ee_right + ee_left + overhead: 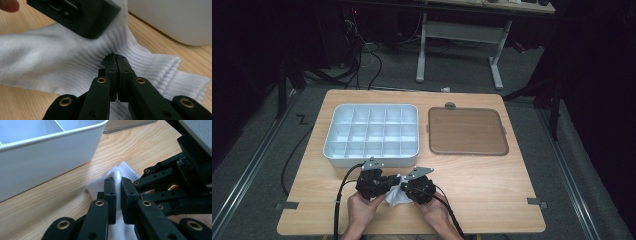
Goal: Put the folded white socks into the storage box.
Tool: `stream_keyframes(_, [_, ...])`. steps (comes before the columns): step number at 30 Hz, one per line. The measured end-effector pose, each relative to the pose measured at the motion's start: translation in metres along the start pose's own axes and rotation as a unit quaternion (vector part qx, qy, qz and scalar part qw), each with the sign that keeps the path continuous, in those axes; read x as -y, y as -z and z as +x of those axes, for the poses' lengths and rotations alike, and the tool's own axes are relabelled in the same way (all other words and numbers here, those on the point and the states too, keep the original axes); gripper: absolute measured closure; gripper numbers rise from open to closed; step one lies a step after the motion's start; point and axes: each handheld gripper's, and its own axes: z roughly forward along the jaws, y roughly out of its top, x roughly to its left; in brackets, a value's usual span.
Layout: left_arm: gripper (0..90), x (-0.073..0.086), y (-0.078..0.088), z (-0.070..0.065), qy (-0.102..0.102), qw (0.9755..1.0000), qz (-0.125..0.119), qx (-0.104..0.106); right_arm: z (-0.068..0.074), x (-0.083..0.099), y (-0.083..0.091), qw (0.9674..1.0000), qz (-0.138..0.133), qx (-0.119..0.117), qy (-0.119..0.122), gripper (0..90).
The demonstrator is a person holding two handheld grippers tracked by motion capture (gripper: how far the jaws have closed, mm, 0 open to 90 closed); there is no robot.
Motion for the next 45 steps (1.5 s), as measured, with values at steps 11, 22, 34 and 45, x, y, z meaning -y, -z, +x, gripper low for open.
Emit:
stream_keyframes(11, [84.8, 0.000, -0.003, 0.003, -0.005, 1.0000, 0.002, -0.008, 0.001, -0.001, 0.004, 1.0000, 0.003, -0.006, 0.003, 83.3])
stream_keyframes(22, [84.8, -0.001, 0.000, 0.005, -0.007, 0.9998, -0.004, -0.020, -0.015, 0.015, 0.054, 0.9965, -0.064, 0.040, -0.036, 74.4])
stream_keyframes(34, [84.9, 0.000, 0.000, -0.001, -0.011, 0.9998, -0.001, -0.019, -0.032, 0.034, 0.043, 0.9945, -0.036, 0.054, -0.082, 71.8])
stream_keyframes(45, [84.8, -0.003, -0.008, -0.015, -0.021, 0.9998, 0.008, -0.002, -0.037, 0.035, 0.031, 0.9968, -0.013, 0.036, -0.070, 78.8])
